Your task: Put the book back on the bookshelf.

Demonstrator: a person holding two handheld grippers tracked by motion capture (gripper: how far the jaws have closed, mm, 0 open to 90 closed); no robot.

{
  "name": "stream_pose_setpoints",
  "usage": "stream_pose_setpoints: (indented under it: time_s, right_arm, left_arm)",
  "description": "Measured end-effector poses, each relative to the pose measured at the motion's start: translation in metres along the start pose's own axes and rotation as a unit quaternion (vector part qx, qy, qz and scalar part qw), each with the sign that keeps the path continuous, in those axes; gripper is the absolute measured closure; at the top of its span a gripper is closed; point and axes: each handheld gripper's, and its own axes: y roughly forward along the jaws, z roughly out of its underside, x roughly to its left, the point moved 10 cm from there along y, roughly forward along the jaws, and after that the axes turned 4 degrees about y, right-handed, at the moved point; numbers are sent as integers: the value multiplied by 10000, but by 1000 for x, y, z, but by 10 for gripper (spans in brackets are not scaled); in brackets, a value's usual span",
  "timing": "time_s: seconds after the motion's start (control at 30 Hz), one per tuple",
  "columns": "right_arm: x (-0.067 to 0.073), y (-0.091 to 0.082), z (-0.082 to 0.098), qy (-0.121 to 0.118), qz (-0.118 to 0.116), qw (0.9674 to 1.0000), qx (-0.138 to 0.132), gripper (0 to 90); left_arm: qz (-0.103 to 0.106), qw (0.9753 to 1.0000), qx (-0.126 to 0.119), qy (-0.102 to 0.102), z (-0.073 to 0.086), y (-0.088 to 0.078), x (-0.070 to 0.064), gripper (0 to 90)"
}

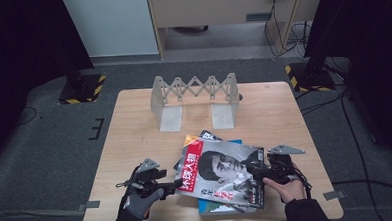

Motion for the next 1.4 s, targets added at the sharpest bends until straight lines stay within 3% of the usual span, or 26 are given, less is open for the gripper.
stream_pose_setpoints:
  time_s: [0.13,0.53,0.8,1.07,1.2,1.33,1.4]
  right_arm:
    - [1,2,1,15,3,10000,28,60]
    - [6,11,7,-111,-58,9998,161,55]
    - [7,14,10,-189,-33,9995,234,49]
    - [8,16,12,-222,-34,9995,239,38]
    - [9,17,12,-259,-45,9995,181,37]
    - [9,17,13,-223,-68,9996,156,32]
    - [10,18,13,-185,-90,9997,128,30]
  left_arm:
    - [36,10000,75,21,2,4,-2,203]
    - [370,9988,248,-216,6,16,-9,207]
    - [706,9961,342,-408,6,25,-18,214]
    - [976,9933,429,-438,6,25,-25,279]
    - [1050,9925,365,-518,4,19,-25,362]
    - [1263,9896,127,-678,-2,13,-27,396]
    - [1437,9864,-19,-793,-6,9,-30,403]
